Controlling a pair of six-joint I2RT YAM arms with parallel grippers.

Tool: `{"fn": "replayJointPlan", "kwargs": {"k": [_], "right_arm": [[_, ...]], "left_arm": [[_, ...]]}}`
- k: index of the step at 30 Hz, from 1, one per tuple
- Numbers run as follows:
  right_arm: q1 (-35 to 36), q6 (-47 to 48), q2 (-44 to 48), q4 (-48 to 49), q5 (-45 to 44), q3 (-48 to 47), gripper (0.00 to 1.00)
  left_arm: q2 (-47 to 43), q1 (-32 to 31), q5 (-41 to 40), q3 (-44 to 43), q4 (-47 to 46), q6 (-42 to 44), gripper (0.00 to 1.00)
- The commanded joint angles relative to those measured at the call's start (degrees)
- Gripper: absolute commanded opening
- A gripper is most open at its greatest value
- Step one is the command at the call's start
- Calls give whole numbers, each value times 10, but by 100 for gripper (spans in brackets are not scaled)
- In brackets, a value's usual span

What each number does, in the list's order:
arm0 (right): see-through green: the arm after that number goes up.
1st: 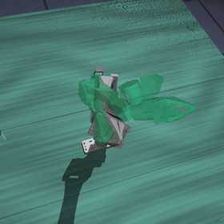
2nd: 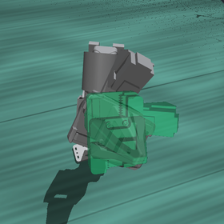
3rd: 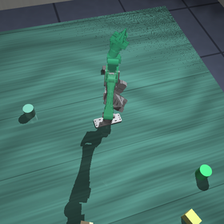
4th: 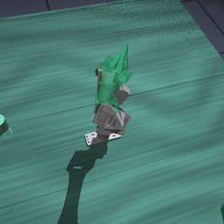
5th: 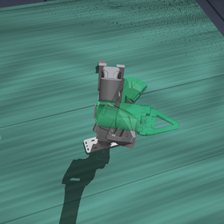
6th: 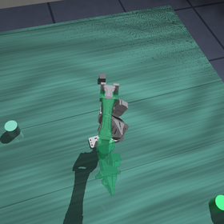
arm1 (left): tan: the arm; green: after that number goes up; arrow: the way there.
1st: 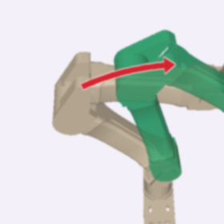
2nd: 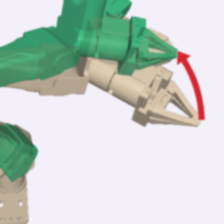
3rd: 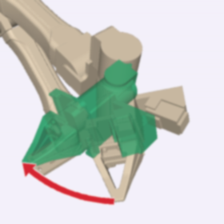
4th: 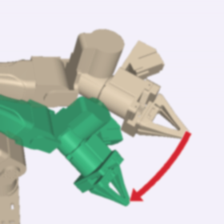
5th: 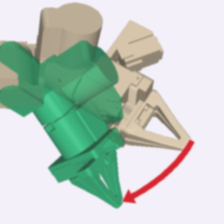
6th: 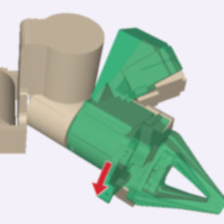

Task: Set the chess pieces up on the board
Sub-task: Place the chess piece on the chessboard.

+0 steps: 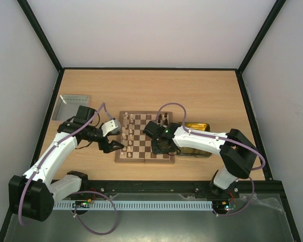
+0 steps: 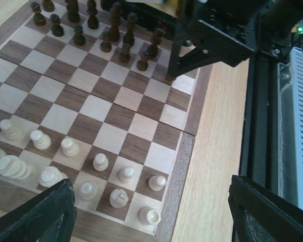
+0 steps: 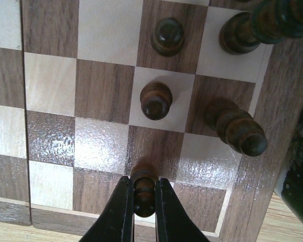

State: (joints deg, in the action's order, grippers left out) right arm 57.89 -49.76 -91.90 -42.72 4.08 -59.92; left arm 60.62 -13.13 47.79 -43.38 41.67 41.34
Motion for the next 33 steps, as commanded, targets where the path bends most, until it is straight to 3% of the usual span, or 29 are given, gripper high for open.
{"fn": "replayJointPlan", "kwargs": {"k": [1, 33], "right_arm": [[4, -6, -8, 3, -20, 8, 2], [4, -7, -38, 2, -50, -16, 2]], "left_arm": [[-6, -2, 43, -22, 46, 56, 82], [-10, -2, 37, -16, 34, 45, 85]]}}
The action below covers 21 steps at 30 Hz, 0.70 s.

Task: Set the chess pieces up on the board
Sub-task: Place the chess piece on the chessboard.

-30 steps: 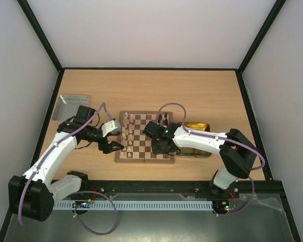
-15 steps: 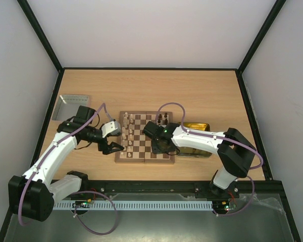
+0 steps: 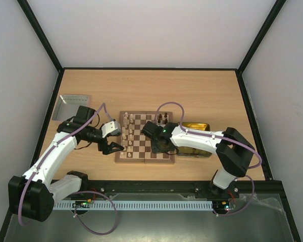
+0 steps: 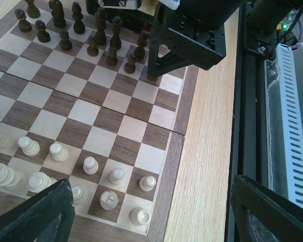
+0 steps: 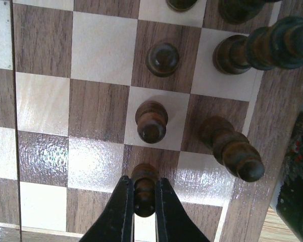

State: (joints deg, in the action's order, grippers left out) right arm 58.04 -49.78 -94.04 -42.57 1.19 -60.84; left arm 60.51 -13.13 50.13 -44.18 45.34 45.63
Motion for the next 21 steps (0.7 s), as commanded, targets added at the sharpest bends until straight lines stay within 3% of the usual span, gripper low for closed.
{"fn": "replayJointPlan", "kwargs": {"k": [1, 9, 16, 21], "right_arm": [[2, -7, -16, 0, -21, -7, 2], [2, -6, -19, 1, -16, -8, 2], [2, -1, -18, -2, -6, -11, 14], [2, 1, -16, -9, -5, -16, 16]], "left_arm": [[-8, -2, 14, -8, -3, 3, 85], [-8, -2, 13, -7, -5, 0, 85], [-6, -2, 12, -6, -10, -3, 85], [-6, -2, 11, -6, -11, -5, 85]]}}
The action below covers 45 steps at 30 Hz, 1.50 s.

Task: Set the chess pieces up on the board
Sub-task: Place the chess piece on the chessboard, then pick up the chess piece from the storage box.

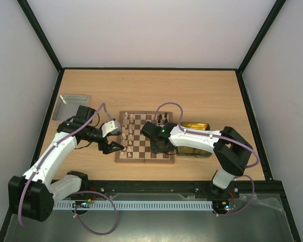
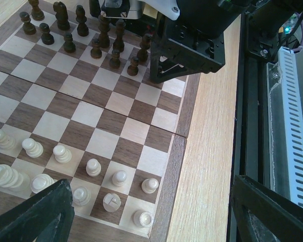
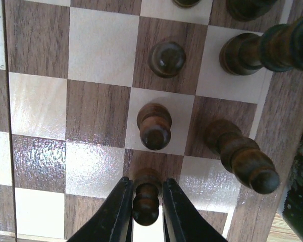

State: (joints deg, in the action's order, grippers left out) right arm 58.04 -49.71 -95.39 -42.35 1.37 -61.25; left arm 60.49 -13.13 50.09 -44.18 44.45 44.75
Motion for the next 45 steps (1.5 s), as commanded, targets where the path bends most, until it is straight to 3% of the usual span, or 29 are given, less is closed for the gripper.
{"fn": "replayJointPlan", "kwargs": {"k": [1, 15, 19, 22, 27, 33, 38, 45], "right_arm": [[2, 1, -2, -14, -7, -14, 16], [2, 1, 23, -46, -15, -37, 23], [2, 1, 38, -67, -32, -47, 24], [0, 2, 51, -81, -42, -50, 24], [-22, -2, 85, -105, -67, -46, 24], [-129, -8, 163, -120, -88, 5, 25], [-250, -3, 232, -119, -78, 64, 41], [-355, 28, 257, -100, -19, 126, 42]], "left_arm": [[-5, -2, 12, -6, -2, 3, 85], [-4, -2, 15, -6, 1, 9, 84], [-4, -2, 18, -5, 0, 8, 79], [-3, -2, 23, -7, 5, 16, 71], [-4, -2, 28, -8, 13, 23, 48], [-6, -2, 31, -10, 16, 25, 44], [-8, -3, 41, -16, 30, 35, 42], [-1, -2, 75, -33, 64, 63, 43]]}}
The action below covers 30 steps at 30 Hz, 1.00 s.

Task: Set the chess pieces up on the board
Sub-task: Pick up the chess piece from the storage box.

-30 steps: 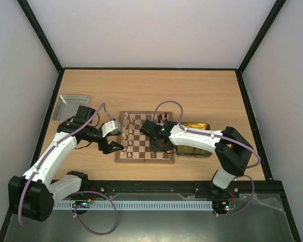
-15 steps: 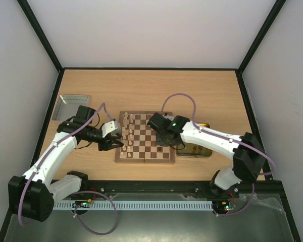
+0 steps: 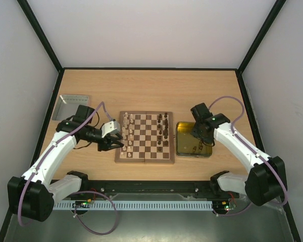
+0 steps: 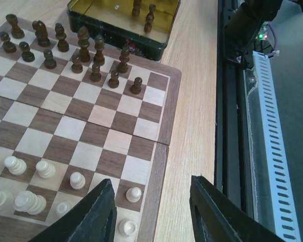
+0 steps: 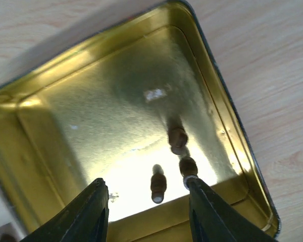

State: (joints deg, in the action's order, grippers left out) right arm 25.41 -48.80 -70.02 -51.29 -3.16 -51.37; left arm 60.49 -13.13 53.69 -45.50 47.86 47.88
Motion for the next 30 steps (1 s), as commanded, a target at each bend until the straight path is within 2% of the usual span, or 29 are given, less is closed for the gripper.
{"fn": "replayJointPlan", "kwargs": {"k": [1, 6, 15, 30], "right_arm": [[-37, 21, 4, -6, 32, 34, 42], [-66, 31, 2, 8, 48, 59, 42], [-77, 39, -24, 39, 41, 63, 41], [-88, 48, -64, 73, 35, 68, 31]], "left_arm": [[2, -2, 39, -21, 33, 36, 43], [4, -2, 40, -22, 33, 34, 45], [-5, -2, 23, -11, 7, 11, 58], [-11, -2, 8, -4, -15, -11, 69]]}}
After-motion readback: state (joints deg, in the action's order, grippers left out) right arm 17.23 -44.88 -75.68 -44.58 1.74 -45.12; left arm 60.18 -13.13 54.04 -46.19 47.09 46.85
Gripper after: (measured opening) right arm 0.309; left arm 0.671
